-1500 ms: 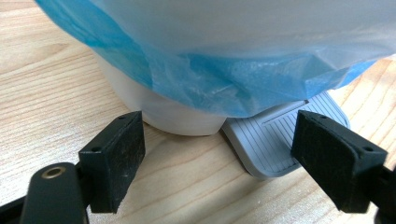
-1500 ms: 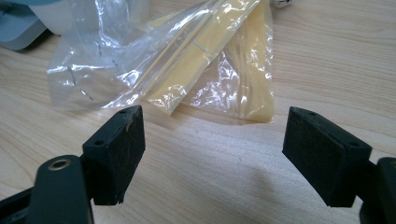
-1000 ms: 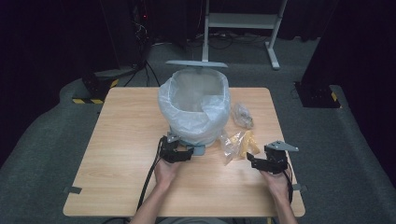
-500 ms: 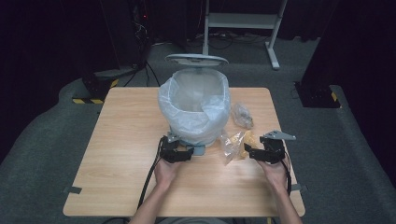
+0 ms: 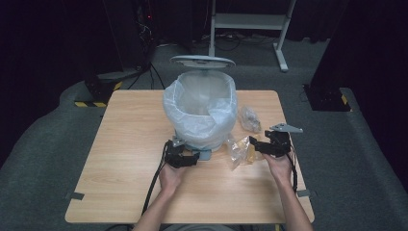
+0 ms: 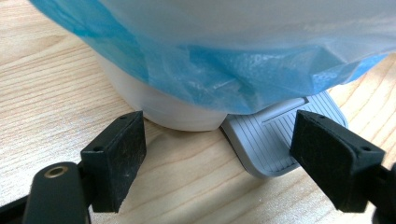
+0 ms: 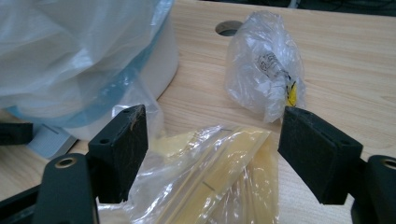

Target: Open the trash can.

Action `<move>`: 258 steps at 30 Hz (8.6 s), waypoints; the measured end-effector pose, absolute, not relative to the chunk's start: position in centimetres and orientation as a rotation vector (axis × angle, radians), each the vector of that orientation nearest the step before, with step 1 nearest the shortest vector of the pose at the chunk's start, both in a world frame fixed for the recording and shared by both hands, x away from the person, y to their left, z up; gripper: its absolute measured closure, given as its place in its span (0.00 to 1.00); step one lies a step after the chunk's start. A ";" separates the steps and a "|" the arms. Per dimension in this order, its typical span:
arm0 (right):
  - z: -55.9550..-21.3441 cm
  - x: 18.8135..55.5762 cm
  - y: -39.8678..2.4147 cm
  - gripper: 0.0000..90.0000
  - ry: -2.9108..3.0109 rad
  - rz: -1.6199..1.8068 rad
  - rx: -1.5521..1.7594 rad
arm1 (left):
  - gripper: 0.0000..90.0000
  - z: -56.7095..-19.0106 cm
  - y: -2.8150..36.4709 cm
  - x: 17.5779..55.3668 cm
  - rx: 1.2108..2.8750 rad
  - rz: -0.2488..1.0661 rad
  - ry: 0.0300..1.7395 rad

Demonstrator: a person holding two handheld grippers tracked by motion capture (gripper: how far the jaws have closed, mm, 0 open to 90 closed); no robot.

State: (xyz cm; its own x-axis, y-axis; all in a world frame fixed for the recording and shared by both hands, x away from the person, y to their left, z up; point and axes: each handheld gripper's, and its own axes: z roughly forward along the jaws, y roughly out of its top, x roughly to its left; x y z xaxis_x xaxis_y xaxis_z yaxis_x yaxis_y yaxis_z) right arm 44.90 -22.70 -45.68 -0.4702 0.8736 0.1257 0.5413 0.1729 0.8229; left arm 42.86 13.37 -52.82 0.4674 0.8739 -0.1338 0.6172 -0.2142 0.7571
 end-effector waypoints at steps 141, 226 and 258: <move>-39.3 40.1 -23.0 0.97 2.254 1.221 1.087 | 0.30 -52.9 13.3 42.8 1.894 0.401 1.250; -27.5 43.6 -18.5 0.97 2.265 1.497 0.875 | 0.30 -52.8 13.3 42.7 1.902 0.403 1.246; -26.1 47.4 -12.9 0.97 2.331 1.449 0.837 | 0.31 -52.8 13.3 42.7 1.903 0.403 1.244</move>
State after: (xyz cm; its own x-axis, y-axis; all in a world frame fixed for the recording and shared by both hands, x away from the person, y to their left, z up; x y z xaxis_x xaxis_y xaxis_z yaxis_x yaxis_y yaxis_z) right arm 47.41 -12.86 -26.07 -0.7961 0.6010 0.0707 0.3295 0.3326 0.8836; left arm 42.72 13.35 -52.82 0.4638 0.8717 -0.1578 0.6137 -0.1877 0.7669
